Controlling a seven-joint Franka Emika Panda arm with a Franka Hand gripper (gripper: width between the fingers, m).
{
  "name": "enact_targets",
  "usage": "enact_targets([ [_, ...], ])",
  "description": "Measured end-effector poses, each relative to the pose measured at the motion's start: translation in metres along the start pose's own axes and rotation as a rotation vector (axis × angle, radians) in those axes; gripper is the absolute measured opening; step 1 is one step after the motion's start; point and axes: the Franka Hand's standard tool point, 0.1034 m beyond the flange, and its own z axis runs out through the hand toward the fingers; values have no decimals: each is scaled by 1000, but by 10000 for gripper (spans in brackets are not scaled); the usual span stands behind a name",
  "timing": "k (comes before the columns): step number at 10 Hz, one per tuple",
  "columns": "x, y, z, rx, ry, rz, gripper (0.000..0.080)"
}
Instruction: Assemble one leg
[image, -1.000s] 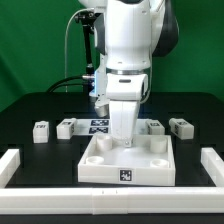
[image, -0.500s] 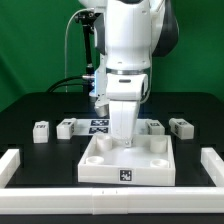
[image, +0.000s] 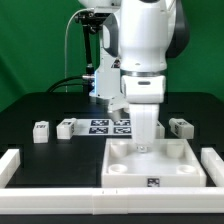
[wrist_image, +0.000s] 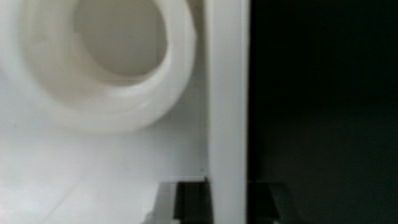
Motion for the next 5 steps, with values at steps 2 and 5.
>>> enact_targets([
  [2, 11, 11, -1, 1, 3, -33, 57],
  [5, 10, 12, 0, 1, 3, -27, 150],
])
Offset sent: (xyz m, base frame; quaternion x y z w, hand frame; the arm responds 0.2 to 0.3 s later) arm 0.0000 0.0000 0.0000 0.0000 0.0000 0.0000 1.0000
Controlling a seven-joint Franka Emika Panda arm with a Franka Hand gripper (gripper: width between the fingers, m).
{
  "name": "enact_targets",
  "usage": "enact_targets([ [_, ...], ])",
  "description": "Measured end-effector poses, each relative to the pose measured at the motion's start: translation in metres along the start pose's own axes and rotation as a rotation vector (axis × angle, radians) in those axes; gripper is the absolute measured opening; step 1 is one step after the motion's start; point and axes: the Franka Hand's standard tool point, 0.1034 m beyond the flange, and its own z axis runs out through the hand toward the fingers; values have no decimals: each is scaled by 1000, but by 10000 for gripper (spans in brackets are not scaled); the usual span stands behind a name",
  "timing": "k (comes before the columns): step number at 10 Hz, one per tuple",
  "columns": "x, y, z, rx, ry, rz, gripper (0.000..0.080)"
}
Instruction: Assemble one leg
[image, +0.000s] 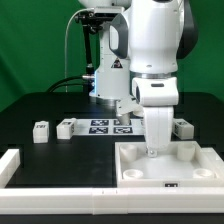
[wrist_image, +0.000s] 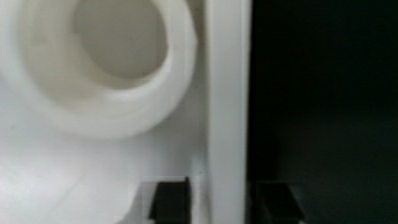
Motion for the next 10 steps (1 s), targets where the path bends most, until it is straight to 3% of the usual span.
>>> enact_targets([
  [1, 0, 0, 0, 0, 0, 0, 355],
  [2, 0, 0, 0, 0, 0, 0, 355],
  [3, 0, 0, 0, 0, 0, 0, 531],
  [4, 0, 0, 0, 0, 0, 0, 628],
  [10, 0, -1, -1, -1, 0, 17, 649],
])
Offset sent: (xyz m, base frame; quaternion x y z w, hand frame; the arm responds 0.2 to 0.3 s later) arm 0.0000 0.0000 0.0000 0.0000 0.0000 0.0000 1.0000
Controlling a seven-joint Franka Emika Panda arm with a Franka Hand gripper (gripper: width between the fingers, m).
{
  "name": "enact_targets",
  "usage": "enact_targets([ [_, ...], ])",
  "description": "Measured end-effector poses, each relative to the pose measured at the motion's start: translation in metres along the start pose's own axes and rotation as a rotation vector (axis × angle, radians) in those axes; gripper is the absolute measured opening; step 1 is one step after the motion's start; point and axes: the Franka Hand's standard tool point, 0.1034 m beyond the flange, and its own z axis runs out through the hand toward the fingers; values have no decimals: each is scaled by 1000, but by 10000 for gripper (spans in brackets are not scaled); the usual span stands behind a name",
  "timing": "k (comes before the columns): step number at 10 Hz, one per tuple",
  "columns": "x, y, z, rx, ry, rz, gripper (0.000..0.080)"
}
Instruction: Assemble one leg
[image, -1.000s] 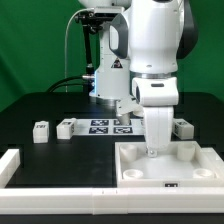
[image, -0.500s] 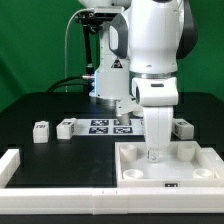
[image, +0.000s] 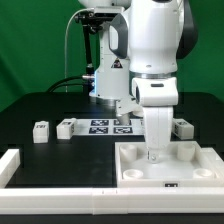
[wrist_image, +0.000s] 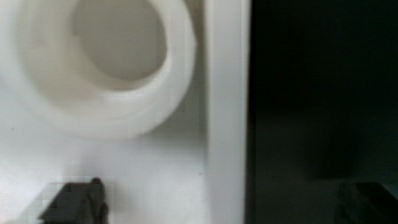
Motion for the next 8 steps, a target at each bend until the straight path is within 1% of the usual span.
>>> enact_targets([
  [1, 2, -6, -6, -5, -1, 63, 649],
  [2, 4, -15, -17, -13, -5, 104, 649],
  [3, 6, -24, -27, -22, -7, 145, 649],
  [4, 11, -35, -34, -23, -11, 197, 649],
  [5, 17, -43, -38, -22, -13, 237, 649],
  [6, 18, -46, -39, -21, -14, 270, 649],
  [8, 17, -45, -37, -19, -12, 316, 649],
])
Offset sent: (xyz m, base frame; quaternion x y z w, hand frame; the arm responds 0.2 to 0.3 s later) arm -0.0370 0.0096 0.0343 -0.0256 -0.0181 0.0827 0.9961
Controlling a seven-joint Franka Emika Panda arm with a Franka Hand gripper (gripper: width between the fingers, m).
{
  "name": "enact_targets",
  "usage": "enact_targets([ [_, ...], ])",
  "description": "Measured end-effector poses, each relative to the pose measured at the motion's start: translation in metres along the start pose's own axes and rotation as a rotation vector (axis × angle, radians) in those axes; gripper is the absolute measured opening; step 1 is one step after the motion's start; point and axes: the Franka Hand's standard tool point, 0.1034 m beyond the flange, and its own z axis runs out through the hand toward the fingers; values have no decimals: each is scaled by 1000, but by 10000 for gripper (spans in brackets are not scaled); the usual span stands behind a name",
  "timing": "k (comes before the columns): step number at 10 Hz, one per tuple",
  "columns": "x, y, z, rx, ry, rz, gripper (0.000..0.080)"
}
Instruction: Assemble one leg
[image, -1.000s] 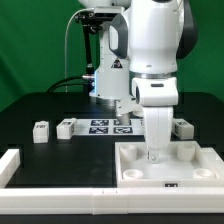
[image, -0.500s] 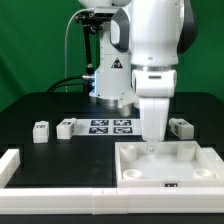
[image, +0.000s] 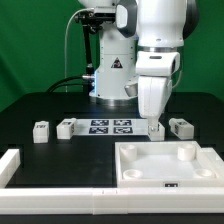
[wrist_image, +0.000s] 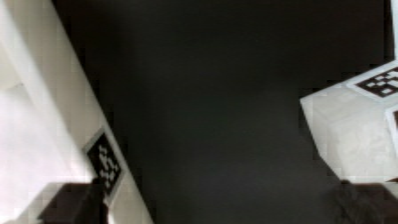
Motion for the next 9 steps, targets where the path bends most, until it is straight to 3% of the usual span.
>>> enact_targets([
  [3, 1, -1, 0, 6, 6, 258, 649],
  [6, 9, -20, -4, 22, 20, 719, 649],
  [8, 20, -34, -6, 34, 18, 934, 649],
  [9, 30, -45, -7, 37, 17, 904, 649],
])
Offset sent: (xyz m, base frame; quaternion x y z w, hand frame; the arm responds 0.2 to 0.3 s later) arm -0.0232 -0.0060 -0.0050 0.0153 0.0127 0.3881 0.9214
